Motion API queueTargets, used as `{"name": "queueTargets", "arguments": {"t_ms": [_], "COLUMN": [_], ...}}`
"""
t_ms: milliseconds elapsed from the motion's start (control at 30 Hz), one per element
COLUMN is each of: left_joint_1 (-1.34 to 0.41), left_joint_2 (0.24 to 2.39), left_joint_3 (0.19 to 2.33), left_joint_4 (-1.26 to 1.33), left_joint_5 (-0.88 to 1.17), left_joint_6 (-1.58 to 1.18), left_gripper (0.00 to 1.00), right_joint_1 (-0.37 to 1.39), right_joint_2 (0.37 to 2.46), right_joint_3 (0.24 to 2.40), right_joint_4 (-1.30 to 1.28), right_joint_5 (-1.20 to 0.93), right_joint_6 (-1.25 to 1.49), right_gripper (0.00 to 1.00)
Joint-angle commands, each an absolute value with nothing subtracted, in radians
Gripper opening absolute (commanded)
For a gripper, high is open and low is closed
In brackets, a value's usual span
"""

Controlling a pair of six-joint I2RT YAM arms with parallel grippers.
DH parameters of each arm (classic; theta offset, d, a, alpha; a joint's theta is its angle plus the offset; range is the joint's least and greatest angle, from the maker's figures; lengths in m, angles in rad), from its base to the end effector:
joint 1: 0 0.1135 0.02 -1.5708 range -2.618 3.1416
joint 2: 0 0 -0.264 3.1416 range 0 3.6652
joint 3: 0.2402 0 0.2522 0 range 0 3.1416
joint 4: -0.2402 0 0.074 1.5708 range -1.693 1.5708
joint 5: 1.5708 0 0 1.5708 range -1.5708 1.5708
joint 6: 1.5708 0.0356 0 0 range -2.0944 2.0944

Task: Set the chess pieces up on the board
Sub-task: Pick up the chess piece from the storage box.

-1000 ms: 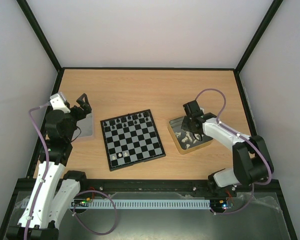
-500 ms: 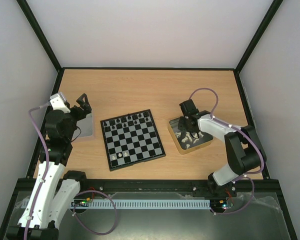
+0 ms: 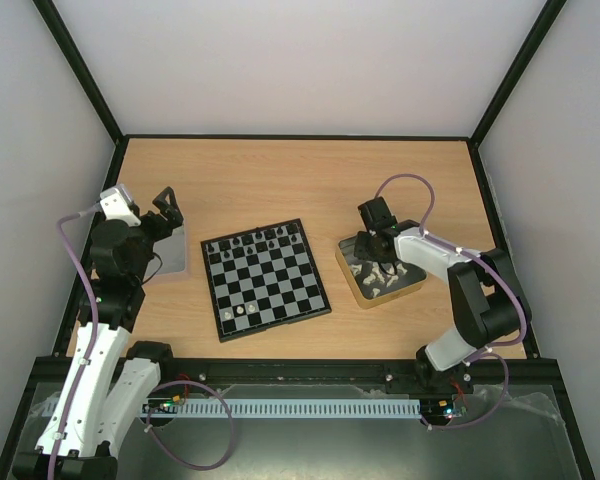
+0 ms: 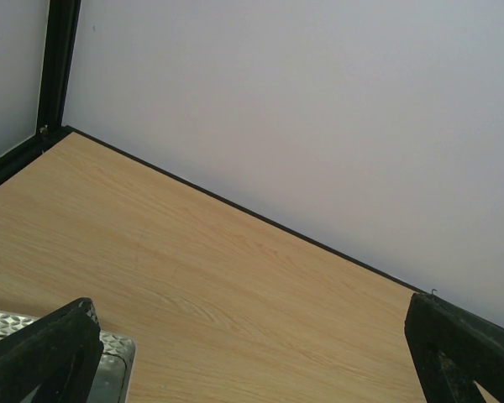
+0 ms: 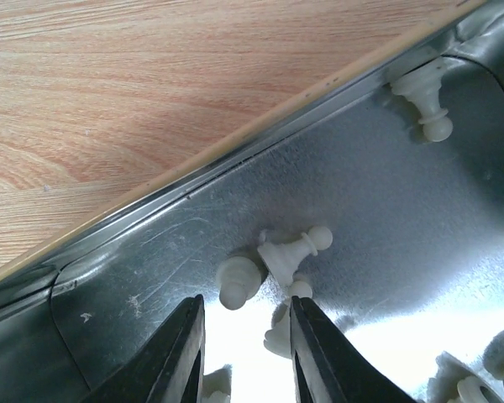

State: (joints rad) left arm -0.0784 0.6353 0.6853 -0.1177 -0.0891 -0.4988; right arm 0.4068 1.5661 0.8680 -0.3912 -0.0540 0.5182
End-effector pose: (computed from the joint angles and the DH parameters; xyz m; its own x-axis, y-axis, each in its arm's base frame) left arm 0.1581 -0.0092 0.3349 -0.0542 -0.4737 -0.8790 -0.0415 0.8806 -0.4720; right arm 0.2708 0.1188 0.1689 -0.9142 0.1447 -0.3786 0.0400 0.9618 0.2709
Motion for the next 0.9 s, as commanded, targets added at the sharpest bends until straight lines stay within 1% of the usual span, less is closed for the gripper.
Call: {"name": "queueTargets", "arguments": {"t_ms": [0,133,233,400,667,767,867], "left_joint_1": [-0.077,-0.076,-0.077,-0.077,-0.077,-0.077,-0.077], "left_joint_2": [0.63,0.629,0.63,0.63,0.629,0.629,0.628], "left_joint_3": [0.679,0.678,0.678,0.678,0.678,0.678,0.679], "left_joint_4": [-0.09,-0.091,-0.092,-0.092,-0.092,-0.093,-0.094], "left_joint_5": [-0.096,-0.097,-0.098,-0.098,-0.098,-0.099,-0.098], "left_joint_6": [-0.493,-0.493,-0.494,-0.493,-0.493,-0.494,-0.495], "left_gripper": [1.0,1.0,1.0,1.0,1.0,1.0,1.0], "right_joint_1": [0.403,0.403,0.403,0.403,0.403,0.403,0.403], "right_joint_2": [1.578,1.599,1.612,1.633,1.661,1.653,1.629], "right_joint_3": [0.892,0.893,0.902,0.923,0.941,0.942,0.936], "right_joint_4": [-0.378,-0.368,-0.359,-0.353,-0.344,-0.349,-0.359], "right_joint_5": [-0.047,-0.051,-0.047,-0.026,-0.025,-0.041,-0.048], "right_joint_6": [0.509,0.507,0.503,0.493,0.485,0.486,0.493], "right_gripper": [0.28,0.26,0.21,0.17,0.17,0.07,0.06]}}
